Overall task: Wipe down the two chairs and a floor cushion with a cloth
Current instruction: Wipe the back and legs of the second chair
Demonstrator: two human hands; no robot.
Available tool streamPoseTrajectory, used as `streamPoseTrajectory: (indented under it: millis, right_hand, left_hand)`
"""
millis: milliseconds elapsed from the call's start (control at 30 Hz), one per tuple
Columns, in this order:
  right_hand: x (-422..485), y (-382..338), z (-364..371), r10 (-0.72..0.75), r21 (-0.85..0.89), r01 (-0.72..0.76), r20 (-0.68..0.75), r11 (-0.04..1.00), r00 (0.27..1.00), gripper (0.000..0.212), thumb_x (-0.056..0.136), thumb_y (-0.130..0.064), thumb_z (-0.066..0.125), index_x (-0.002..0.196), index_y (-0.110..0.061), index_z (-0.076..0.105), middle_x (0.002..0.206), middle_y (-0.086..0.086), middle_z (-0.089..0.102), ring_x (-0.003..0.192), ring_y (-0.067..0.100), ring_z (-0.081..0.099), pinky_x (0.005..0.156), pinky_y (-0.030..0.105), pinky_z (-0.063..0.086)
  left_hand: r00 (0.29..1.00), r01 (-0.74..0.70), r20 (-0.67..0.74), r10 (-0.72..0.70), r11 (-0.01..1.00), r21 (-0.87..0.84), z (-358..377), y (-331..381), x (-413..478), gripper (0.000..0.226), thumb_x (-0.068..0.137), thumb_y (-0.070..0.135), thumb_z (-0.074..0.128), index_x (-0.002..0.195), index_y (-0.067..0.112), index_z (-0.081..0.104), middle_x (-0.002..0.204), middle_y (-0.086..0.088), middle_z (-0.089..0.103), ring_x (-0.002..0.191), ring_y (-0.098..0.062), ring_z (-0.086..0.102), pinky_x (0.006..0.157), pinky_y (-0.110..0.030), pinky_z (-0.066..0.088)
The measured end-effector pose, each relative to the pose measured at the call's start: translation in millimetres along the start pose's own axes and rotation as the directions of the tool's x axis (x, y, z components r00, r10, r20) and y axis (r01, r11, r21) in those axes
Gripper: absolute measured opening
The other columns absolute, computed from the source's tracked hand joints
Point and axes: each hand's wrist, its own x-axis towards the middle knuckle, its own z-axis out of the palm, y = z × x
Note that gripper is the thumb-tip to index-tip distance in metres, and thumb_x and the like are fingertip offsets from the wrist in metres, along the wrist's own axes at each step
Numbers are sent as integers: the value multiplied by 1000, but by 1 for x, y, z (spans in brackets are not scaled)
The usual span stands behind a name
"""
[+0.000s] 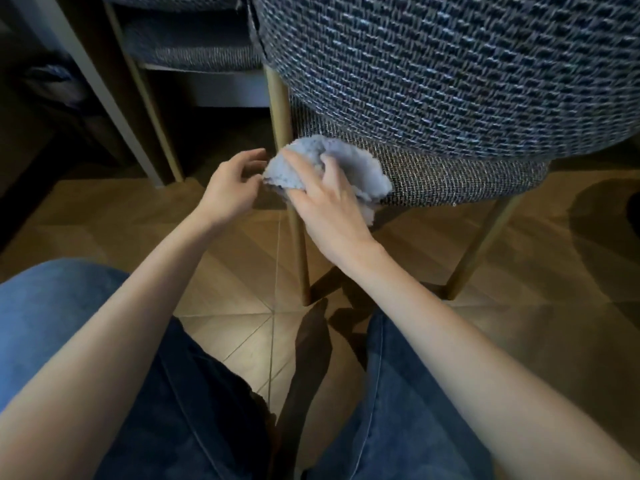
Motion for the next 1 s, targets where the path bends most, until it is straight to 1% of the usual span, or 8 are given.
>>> streamPoseTrajectory:
  millis: [133, 233, 433, 600, 700, 800, 900, 1000]
  right_hand:
    - [34, -3, 15, -73, -203, 107, 170, 973, 983, 36, 94, -13, 43, 124, -17, 63, 155, 6, 29, 136, 40, 30, 113, 48, 23]
    - [30, 4, 21, -101, -306, 156, 189, 939, 977, 35, 92, -15, 42, 113, -18, 71, 138, 5, 49, 132, 39, 37, 113, 46, 28]
    - [-30, 52, 16, -234, -246, 236, 40, 940, 972, 39, 81, -8, 42, 100, -14, 75, 126, 4, 62, 123, 34, 51, 103, 46, 41]
    - [-95, 98, 13, 82, -197, -31, 258, 980, 963, 47, 92, -7, 30, 127, -14, 61, 139, 9, 50, 132, 37, 40, 111, 46, 25]
    - [-99, 100, 4, 20, -110, -14, 54, 994, 998, 21, 86, 4, 59, 93, -9, 74, 128, 4, 61, 116, 41, 46, 90, 48, 44]
    - [-69, 80, -5, -73, -28, 71, -105, 997, 992, 29, 84, -1, 46, 81, -8, 74, 128, 3, 62, 113, 38, 39, 84, 50, 48]
    - [-40, 60, -2, -119, -36, 118, -17, 992, 993, 40, 82, -3, 34, 79, -10, 73, 134, 0, 57, 117, 42, 47, 86, 51, 47]
    - [-49, 71, 6, -57, 7, 57, 37, 998, 998, 34, 87, -11, 42, 93, -16, 75, 139, -2, 52, 120, 39, 43, 95, 51, 43]
  left_hand:
    - [995, 89, -28, -93, 990, -108, -6, 2, 1, 42, 99, 4, 42, 141, 11, 43, 131, -7, 57, 116, -18, 57, 97, -32, 49]
    - [995, 95, -24, -98, 990, -104, -8, 3, 3, 42, 99, 6, 43, 140, 13, 45, 131, -6, 57, 113, -16, 57, 97, -33, 49]
    - [997, 71, 30, -69, 995, -71, -3, 3, -2, 40, 100, 10, 42, 140, 13, 44, 134, -9, 53, 120, -20, 53, 95, -31, 48]
    - [996, 79, 50, -76, 995, -62, 6, 9, -1, 39, 99, 10, 42, 137, 11, 47, 130, -11, 55, 117, -24, 55, 98, -38, 48]
    - [991, 103, 88, -100, 994, -38, 15, 10, 0, 40, 98, 8, 43, 137, 9, 48, 129, -12, 56, 116, -24, 56, 96, -37, 48]
    - [985, 139, 111, -134, 990, -36, 18, 7, 1, 39, 98, 9, 43, 136, 11, 49, 130, -11, 56, 117, -25, 55, 96, -40, 49]
    - [984, 143, 108, -139, 989, -35, 16, 7, 2, 37, 97, 8, 44, 134, 11, 50, 128, -13, 57, 117, -27, 56, 96, -42, 49]
    - [984, 125, 131, -119, 992, -32, 19, 11, 0, 36, 99, 7, 41, 134, 8, 49, 127, -13, 59, 116, -26, 56, 90, -35, 49]
